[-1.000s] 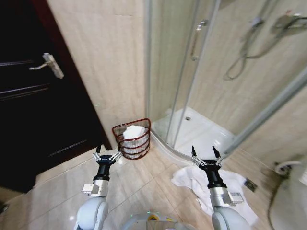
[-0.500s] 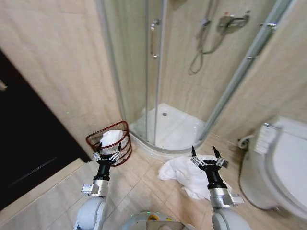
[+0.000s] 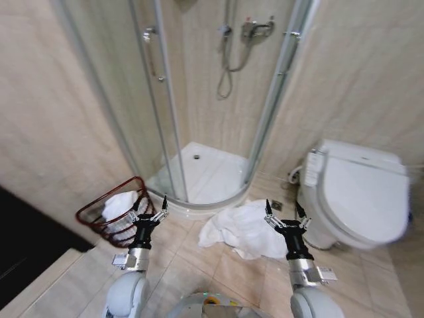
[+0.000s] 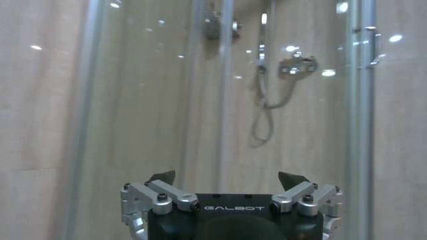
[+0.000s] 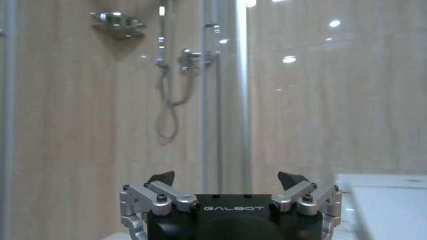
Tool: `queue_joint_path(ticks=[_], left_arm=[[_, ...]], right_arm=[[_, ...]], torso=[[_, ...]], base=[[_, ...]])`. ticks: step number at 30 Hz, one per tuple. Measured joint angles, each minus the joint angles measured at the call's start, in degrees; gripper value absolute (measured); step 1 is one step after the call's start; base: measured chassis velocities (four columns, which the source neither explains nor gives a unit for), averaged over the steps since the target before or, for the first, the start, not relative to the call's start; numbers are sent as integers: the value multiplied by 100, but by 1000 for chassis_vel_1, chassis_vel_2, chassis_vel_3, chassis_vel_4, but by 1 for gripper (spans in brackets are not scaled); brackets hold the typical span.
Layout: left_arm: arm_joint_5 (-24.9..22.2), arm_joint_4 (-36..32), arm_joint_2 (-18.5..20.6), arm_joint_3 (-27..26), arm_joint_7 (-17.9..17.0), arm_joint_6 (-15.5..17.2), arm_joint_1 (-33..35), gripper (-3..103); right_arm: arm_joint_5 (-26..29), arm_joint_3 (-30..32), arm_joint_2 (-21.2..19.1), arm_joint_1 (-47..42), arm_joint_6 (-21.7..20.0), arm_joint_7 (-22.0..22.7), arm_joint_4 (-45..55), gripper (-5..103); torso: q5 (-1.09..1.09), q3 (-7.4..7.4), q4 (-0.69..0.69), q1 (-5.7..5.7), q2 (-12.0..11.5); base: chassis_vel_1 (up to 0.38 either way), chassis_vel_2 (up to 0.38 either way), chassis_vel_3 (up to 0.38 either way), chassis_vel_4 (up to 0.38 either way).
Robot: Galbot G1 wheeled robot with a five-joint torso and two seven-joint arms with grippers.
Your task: Discard the used towel into the hamper.
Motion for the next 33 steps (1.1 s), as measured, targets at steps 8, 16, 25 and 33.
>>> queue_joint_path(ticks=[8,16,25,33], left_arm=[[-147,33,9,-56,11,-154,-71,100],[-263,35,23,-69,179,-282,-52,100],[-280,20,6,-68,218,-282,-68,100],[-253,16,-5,-55,228,-285,-54,100]], right_arm=[[17,-60,22,111,10,232,-35,100],[30,-89,18,182,10,297,-35,100],[27,-91,5,180,-9,300,-33,100],[26,-90,5,175,-18,295,-13,100]], torso=[[0,0,1,-1,0],[0,0,1,-1,1],[-1,0,1,0,1],[0,-1,1,2,-4]], base=[[-57,-68,-62,-58],[-42,45,43,-43],[-172,164,179,-182],[-129,114,97,-85]])
